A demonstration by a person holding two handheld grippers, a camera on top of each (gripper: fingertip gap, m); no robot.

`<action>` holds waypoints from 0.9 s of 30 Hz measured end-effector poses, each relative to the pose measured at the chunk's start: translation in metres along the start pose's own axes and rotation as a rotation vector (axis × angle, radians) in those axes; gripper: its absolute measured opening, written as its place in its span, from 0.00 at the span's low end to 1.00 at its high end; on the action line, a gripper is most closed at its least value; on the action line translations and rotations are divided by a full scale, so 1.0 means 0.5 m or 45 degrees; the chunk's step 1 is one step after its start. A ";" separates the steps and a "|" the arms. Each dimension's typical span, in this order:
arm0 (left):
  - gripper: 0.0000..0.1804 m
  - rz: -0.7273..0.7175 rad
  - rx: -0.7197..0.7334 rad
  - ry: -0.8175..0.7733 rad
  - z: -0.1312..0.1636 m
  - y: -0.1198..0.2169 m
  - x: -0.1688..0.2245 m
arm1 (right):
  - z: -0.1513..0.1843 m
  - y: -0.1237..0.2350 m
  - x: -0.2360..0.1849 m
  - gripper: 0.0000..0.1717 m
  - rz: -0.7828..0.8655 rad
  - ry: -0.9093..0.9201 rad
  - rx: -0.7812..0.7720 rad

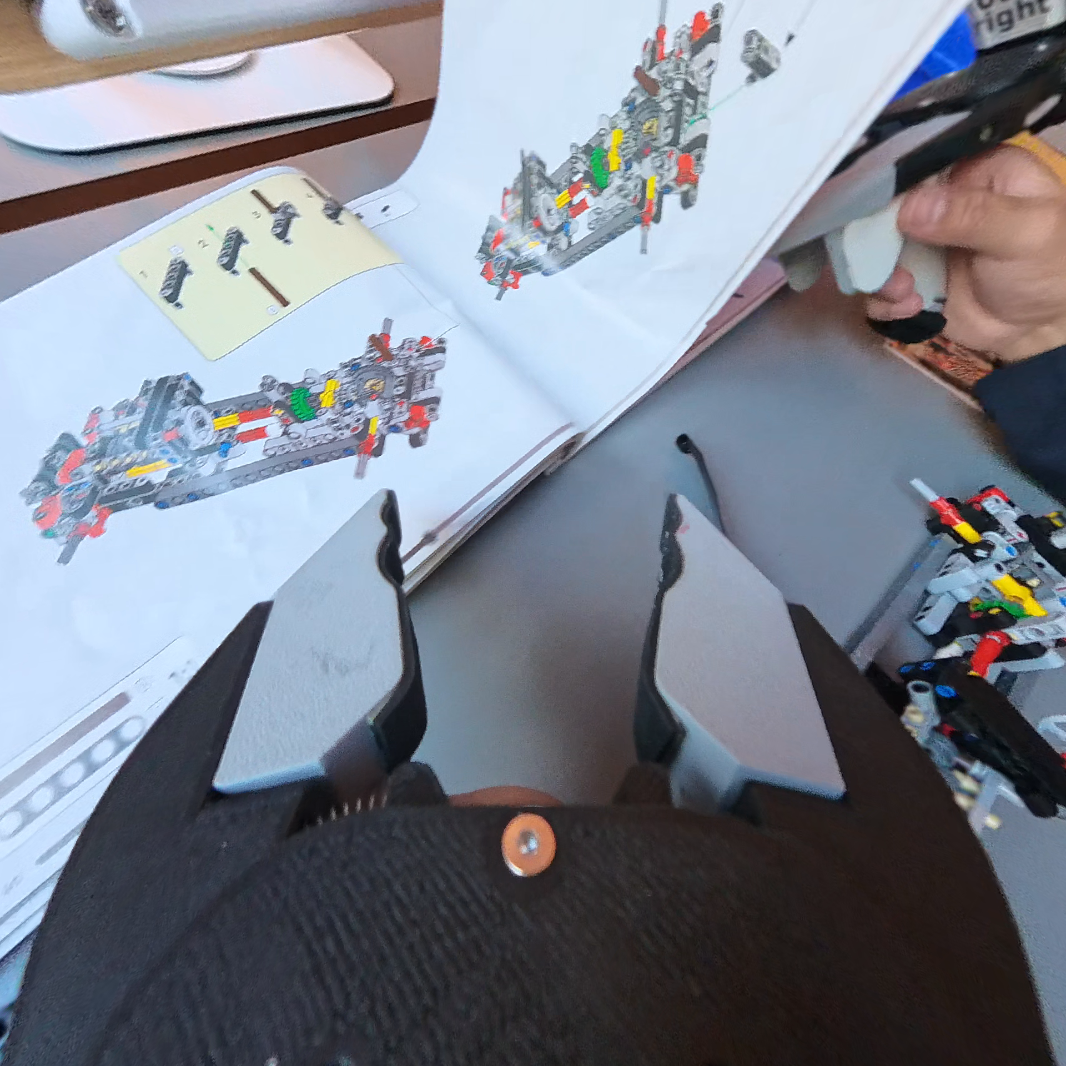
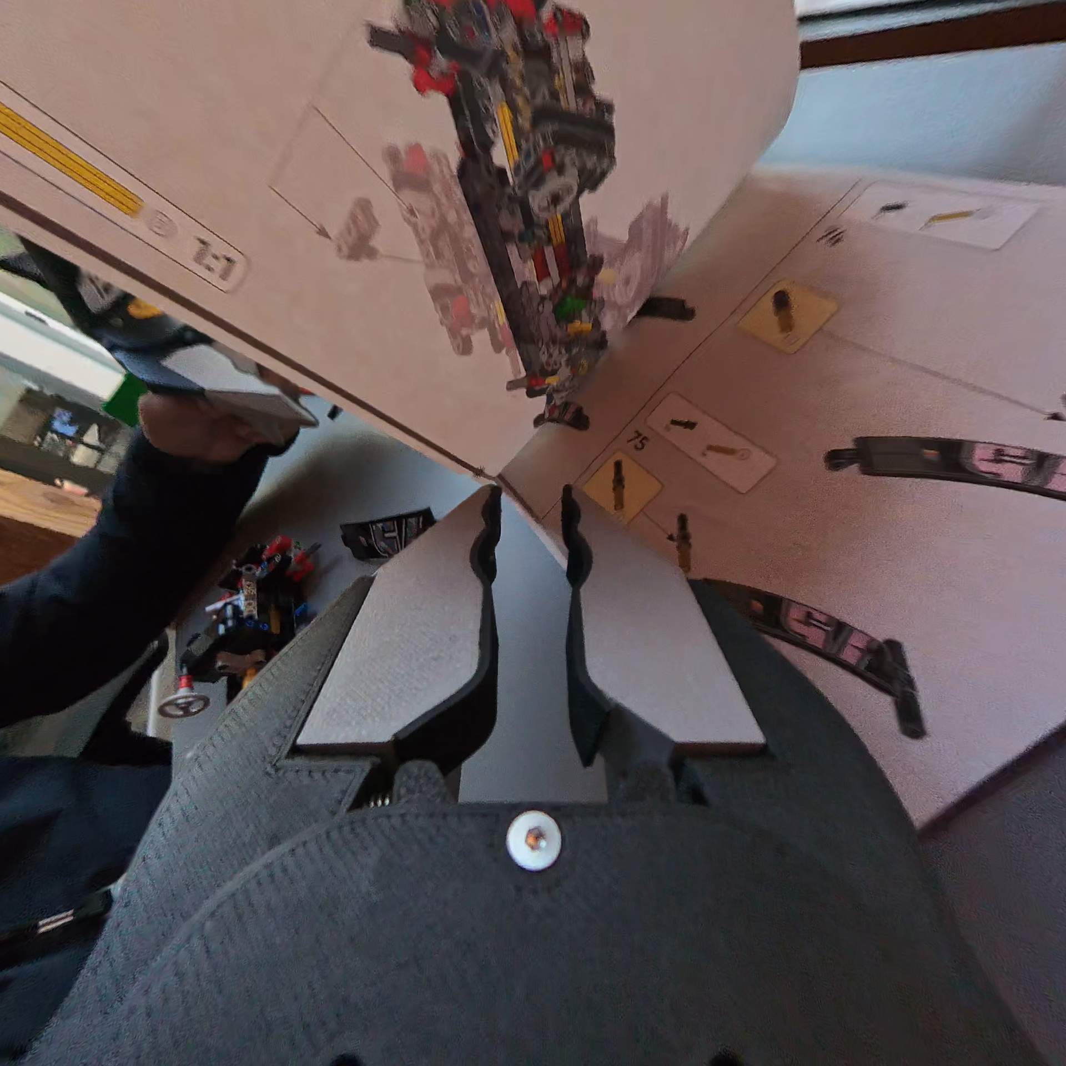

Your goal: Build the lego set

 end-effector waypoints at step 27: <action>0.42 -0.302 -0.091 -0.094 0.038 -0.013 -0.036 | 0.033 0.116 0.161 0.02 0.963 0.147 -0.254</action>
Point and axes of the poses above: each gripper's, where its closed fingertips meet, y back along the fingers, z out of its underside, x = y × z across the jaws, the point moved 4 cm from there along y, back along the fingers, and after that the axes turned 9 degrees about y, right-handed, at the moved point
